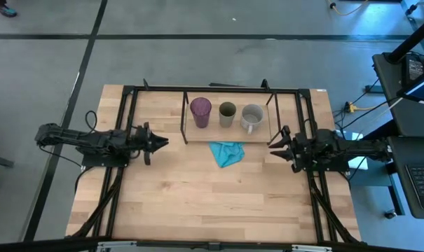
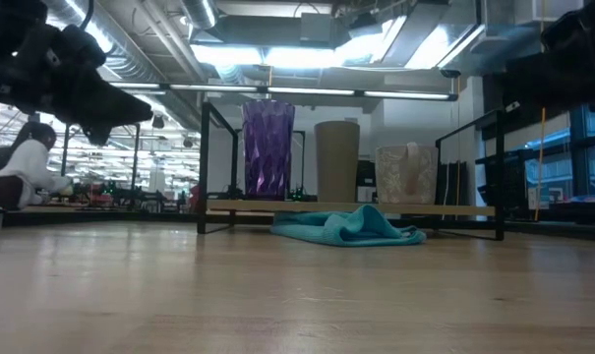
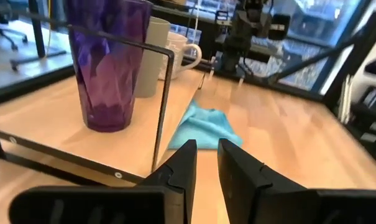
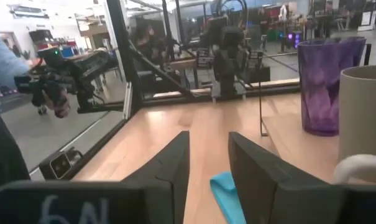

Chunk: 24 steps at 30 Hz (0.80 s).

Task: Stack small to large cups/mugs on shelf
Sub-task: Return to Home Position

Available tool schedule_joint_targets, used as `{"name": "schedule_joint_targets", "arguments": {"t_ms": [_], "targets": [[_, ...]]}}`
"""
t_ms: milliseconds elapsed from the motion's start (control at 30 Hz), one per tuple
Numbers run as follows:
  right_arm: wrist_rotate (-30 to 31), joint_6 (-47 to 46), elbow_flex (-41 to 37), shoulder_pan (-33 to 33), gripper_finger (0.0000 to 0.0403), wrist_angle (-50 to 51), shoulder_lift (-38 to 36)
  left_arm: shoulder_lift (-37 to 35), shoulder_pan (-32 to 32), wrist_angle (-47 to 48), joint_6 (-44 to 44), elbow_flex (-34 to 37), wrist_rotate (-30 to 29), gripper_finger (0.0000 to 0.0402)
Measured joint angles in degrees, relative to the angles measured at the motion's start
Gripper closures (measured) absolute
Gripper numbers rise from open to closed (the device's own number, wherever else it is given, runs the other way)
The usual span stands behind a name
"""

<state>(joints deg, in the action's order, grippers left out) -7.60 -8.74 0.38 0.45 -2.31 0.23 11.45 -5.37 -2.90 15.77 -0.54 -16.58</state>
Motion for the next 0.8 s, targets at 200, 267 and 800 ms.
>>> {"name": "schedule_joint_targets", "arguments": {"t_ms": [200, 267, 800], "targets": [[0.0, 1.3, 0.0, 0.0, 0.0291, 0.0, 0.5, 0.3, 0.0, 0.0, -7.1, 0.0, 0.0, 0.0342], [0.0, 1.4, 0.0, 0.0, 0.0291, 0.0, 0.7, 0.3, 0.0, 0.0, -7.3, 0.0, -0.2, 0.0342], [0.0, 0.0, 0.0, 0.0, 0.0291, 0.0, 0.8, 0.3, 0.0, -0.1, -7.3, 0.0, -0.7, 0.0342]]}}
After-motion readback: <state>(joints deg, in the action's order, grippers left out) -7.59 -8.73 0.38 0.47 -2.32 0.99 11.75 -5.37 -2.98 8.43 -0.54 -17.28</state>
